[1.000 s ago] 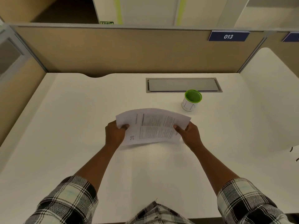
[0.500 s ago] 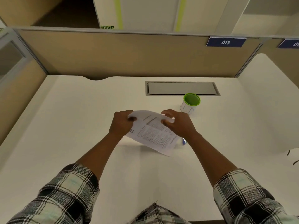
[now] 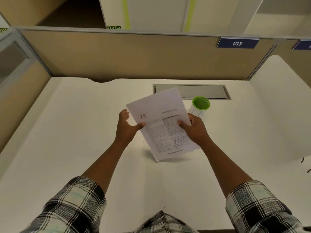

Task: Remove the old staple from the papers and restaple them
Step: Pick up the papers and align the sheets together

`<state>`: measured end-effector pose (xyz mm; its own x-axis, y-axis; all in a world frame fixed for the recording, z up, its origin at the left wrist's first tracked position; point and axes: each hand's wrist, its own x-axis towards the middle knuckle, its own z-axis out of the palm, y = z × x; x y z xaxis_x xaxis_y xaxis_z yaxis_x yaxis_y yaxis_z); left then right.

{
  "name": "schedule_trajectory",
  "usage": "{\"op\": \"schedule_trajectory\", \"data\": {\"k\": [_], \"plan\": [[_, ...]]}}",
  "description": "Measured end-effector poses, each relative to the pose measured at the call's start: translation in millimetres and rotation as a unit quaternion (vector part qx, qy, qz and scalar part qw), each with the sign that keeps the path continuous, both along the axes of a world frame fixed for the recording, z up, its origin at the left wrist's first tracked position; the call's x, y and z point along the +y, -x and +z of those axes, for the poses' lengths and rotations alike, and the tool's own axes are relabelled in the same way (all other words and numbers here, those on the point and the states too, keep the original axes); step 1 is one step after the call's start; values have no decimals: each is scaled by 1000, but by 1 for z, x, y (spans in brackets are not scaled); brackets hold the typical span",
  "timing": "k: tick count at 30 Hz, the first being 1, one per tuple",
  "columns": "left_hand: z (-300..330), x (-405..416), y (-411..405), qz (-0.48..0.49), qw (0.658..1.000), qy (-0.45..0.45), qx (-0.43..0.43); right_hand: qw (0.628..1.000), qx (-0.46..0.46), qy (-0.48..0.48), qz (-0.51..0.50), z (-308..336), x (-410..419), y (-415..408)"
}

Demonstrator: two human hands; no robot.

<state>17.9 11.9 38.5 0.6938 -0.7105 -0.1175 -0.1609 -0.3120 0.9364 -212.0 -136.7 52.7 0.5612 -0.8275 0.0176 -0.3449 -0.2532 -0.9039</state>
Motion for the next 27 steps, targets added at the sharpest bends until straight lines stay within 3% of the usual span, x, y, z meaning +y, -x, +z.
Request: {"op": "schedule_trajectory", "data": {"k": [3, 5, 11, 19, 23, 27], "plan": [[-8, 2, 13, -36, 990, 38, 127, 993, -86, -74, -1, -5, 5, 5], [-11, 2, 21, -40, 985, 63, 153, 990, -105, -93, -2, -10, 11, 5], [-10, 2, 40, 22, 996, 70, 58, 998, -49, -37, -23, -25, 22, 8], [-9, 7, 54, 67, 991, 118, 22, 998, -42, 27, -42, -24, 31, 10], [-6, 7, 55, 59, 990, 125, -24, 998, -52, 15, -40, -23, 32, 10], [-5, 10, 55, 49, 991, 121, -15, 997, -72, -9, -40, -25, 34, 11]]}}
